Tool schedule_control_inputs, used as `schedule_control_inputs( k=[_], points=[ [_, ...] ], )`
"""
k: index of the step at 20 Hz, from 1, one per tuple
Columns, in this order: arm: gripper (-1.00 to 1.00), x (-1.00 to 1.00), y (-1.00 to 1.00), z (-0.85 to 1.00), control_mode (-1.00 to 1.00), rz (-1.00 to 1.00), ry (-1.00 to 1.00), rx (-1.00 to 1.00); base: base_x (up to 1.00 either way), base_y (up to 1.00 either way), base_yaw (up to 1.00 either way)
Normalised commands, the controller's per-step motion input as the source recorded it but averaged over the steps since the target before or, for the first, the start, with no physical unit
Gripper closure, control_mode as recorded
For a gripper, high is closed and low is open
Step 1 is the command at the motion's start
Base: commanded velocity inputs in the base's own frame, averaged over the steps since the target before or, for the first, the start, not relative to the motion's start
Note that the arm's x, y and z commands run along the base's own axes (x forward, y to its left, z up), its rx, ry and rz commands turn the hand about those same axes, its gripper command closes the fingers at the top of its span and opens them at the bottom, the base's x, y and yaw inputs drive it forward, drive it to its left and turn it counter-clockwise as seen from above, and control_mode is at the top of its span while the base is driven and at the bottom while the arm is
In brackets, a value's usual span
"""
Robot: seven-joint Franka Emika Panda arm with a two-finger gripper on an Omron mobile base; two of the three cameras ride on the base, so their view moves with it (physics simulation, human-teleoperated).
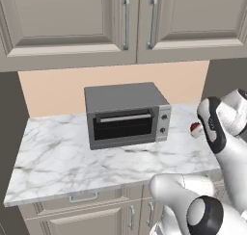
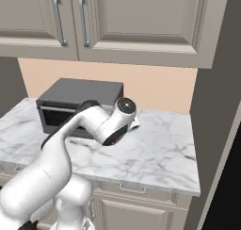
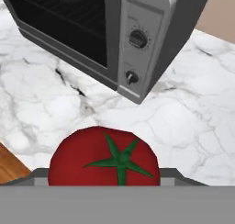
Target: Place the tomato in the correct fridge rack based on whether it is a fruit or vegetable. Finally, close the fridge door.
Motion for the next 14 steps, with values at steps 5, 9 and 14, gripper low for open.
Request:
schedule_control_inputs(
  k=[5,9,14],
  points=[
    [1.00,-0.50,1.00,0.64,-1.00,-0.11,-0.15,-0.02,0.00,0.00,0.00],
    [1.00,-0.39,0.86,0.85,-1.00,-0.10,-0.03,0.00,0.00,0.00,0.00],
    [1.00,-0.22,0.21,0.47,-1.00,-0.22,0.04,-0.06,0.00,0.00,0.00]
  ],
)
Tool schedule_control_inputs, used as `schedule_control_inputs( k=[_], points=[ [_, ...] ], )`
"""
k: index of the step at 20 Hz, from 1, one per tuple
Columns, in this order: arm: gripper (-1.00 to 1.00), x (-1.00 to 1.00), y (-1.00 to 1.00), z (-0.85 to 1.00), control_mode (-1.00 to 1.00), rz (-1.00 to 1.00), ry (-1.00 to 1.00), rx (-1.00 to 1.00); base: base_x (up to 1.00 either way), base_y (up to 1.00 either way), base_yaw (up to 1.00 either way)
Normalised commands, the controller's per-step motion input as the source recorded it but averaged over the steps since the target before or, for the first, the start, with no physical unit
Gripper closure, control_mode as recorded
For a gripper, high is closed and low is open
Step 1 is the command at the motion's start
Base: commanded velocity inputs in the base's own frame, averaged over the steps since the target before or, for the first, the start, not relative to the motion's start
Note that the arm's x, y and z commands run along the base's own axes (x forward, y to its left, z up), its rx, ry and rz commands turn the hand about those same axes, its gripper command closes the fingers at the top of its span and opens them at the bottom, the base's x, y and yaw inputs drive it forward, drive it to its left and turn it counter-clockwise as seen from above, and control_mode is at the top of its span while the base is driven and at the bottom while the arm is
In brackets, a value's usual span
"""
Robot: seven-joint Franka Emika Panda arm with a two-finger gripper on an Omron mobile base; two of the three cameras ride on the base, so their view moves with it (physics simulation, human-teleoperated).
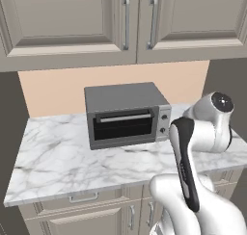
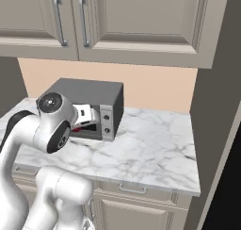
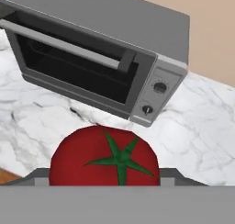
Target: Place the tomato in the correct fridge rack based on whether it is a fruit or vegetable. Finally, close the fridge door.
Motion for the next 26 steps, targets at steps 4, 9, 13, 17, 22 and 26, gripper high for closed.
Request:
schedule_control_inputs(
  k=[4,9,13,17,22,26],
  points=[
    [1.00,0.00,0.00,0.22,-1.00,-0.15,0.02,-0.03,0.00,0.00,0.00],
    [1.00,0.00,0.00,0.01,-1.00,-0.01,0.00,0.00,0.00,0.00,0.00],
    [1.00,0.00,0.00,0.00,1.00,0.00,0.00,0.00,-0.30,0.00,0.00],
    [1.00,0.00,0.00,0.00,1.00,0.00,0.00,0.00,-1.00,0.00,-0.06],
    [1.00,0.00,0.00,0.00,1.00,0.00,0.00,0.00,-1.00,-0.23,-0.26],
    [1.00,0.00,0.00,0.00,1.00,0.00,0.00,0.00,-0.86,-0.61,-0.42]
  ],
)
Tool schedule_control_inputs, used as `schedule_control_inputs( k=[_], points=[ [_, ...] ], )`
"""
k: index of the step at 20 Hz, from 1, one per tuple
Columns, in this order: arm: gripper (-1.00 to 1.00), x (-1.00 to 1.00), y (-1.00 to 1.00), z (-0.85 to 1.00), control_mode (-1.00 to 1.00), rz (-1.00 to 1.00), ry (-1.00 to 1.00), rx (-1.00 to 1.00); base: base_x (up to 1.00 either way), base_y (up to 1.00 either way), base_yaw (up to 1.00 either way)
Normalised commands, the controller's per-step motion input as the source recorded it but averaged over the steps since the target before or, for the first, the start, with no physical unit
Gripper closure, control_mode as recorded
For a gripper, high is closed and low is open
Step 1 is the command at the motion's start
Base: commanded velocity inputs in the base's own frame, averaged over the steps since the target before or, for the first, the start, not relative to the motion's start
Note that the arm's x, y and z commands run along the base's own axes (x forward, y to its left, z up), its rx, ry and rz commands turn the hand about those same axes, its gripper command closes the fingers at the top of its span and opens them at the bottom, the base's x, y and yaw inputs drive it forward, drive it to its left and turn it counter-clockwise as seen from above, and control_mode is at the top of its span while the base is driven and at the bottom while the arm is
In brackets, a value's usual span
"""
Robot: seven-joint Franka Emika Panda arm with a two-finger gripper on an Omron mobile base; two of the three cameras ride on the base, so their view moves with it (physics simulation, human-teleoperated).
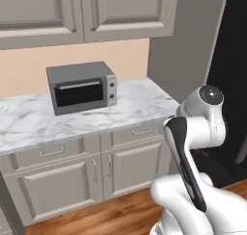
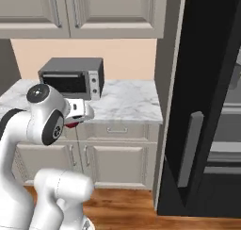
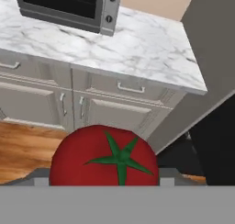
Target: Place the tomato in the correct fridge rack based on whether it is a fruit or vegetable. Finally, close the fridge door.
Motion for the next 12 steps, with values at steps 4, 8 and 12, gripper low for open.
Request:
schedule_control_inputs(
  k=[4,8,12],
  points=[
    [1.00,0.00,0.00,0.00,1.00,0.00,0.00,0.00,-0.59,-0.72,-0.47],
    [1.00,0.00,0.00,0.00,1.00,0.00,0.00,0.00,-0.39,-0.78,-0.49],
    [1.00,0.00,0.00,0.00,1.00,0.00,0.00,0.00,-0.13,-0.96,-0.43]
  ],
)
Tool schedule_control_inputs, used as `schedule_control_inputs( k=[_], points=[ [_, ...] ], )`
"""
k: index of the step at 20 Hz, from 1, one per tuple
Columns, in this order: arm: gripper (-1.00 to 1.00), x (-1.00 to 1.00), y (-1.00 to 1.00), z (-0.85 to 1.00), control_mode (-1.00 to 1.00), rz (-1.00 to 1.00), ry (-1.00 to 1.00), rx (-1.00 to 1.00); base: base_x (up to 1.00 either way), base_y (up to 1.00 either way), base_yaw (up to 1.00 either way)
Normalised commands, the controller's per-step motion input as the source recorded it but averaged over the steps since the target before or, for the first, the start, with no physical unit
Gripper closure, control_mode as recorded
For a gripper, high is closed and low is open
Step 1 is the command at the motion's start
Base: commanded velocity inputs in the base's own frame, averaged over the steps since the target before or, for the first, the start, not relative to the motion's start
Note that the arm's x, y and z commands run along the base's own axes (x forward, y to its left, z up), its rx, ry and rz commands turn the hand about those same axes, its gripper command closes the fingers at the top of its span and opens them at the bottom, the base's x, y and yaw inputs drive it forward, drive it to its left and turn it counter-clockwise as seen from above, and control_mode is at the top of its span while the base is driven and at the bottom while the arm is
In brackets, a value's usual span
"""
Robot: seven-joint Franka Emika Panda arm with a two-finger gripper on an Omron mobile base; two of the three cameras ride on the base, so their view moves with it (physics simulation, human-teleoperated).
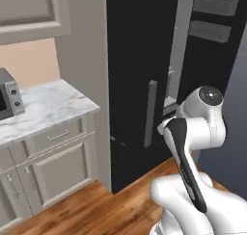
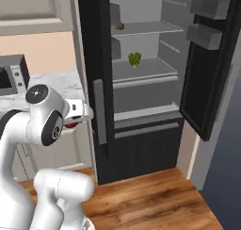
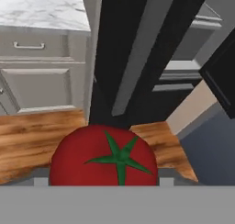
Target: Place the tomato in the correct fridge rack based on whether it is a fruit or vegetable. Finally, close the fridge door.
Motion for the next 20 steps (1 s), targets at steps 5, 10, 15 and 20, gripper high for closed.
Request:
schedule_control_inputs(
  k=[5,10,15,20],
  points=[
    [1.00,0.00,0.00,0.00,1.00,0.00,0.00,0.00,0.09,-1.00,-0.24],
    [1.00,0.00,0.00,0.00,1.00,0.00,0.00,0.00,0.41,-0.87,0.05],
    [1.00,0.00,0.00,0.00,1.00,0.00,0.00,0.00,0.60,-0.48,0.39],
    [1.00,0.00,0.00,0.00,1.00,0.00,0.00,0.00,0.63,-0.16,0.45]
  ],
)
